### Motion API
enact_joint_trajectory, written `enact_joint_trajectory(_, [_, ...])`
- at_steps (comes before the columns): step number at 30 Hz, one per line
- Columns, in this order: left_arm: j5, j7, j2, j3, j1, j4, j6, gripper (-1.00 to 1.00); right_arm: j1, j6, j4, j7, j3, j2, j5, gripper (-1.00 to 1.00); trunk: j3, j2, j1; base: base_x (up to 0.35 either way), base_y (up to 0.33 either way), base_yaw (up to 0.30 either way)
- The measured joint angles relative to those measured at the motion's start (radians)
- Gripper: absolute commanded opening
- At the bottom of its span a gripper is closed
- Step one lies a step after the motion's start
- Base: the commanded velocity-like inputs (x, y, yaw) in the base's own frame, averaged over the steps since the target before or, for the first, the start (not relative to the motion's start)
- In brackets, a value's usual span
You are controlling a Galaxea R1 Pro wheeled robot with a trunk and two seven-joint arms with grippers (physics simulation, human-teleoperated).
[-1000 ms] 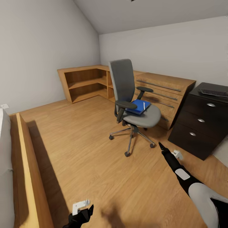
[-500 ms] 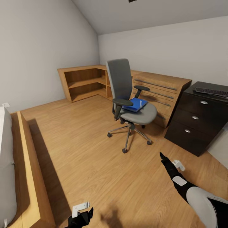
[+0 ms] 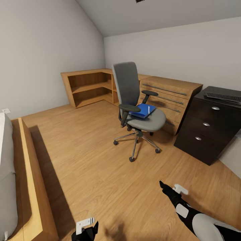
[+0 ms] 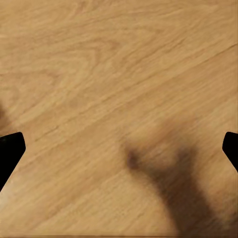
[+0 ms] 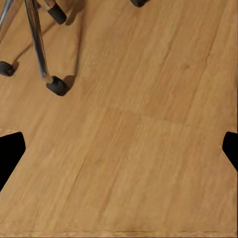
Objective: In the bedroom, organize the workspace by keeping the computer under the desk, ensuring the monitor is on the desk, placing the keyboard on the desk next to the monitor, placing the mouse on the desk next to the keyboard, moving the folder from the swivel chair onto the desk next to the mouse, stacking the notebook on top of the folder with the pen on top of the notebook, and positioning the swivel chair next to the desk.
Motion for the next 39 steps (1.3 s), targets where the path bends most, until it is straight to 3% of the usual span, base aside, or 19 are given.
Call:
enact_joint_trajectory(4, [0.0,0.003,-0.005,0.001,0.0,0.008,-0.007,1.0,0.025,-0.008,0.001,-0.076,-0.005,0.022,0.083,1.0,0.0,0.0,0.0,0.0,0.0,0.0])
enact_joint_trajectory(9, [0.0,0.006,-0.016,0.001,0.0,0.015,-0.009,1.0,0.05,-0.018,0.002,-0.171,-0.005,0.041,0.125,1.0,0.0,0.0,0.0,0.0,0.0,0.0])
enact_joint_trajectory(16, [0.0,0.022,-0.039,0.001,0.0,0.019,-0.007,1.0,0.095,-0.021,0.001,-0.224,-0.006,0.04,0.137,1.0,0.0,0.0,0.0,0.0,0.0,0.0])
enact_joint_trajectory(25, [0.0,0.043,-0.041,0.005,0.0,0.045,-0.01,1.0,0.13,-0.033,0.001,-0.234,-0.006,0.04,0.142,1.0,0.0,0.0,0.0,0.0,0.0,0.0])
enact_joint_trajectory(39, [0.0,0.039,-0.038,0.01,0.0,0.156,-0.022,1.0,0.165,-0.204,0.001,-0.235,-0.006,0.045,0.144,1.0,0.008,0.0,0.0,0.0,0.0,-0.115])
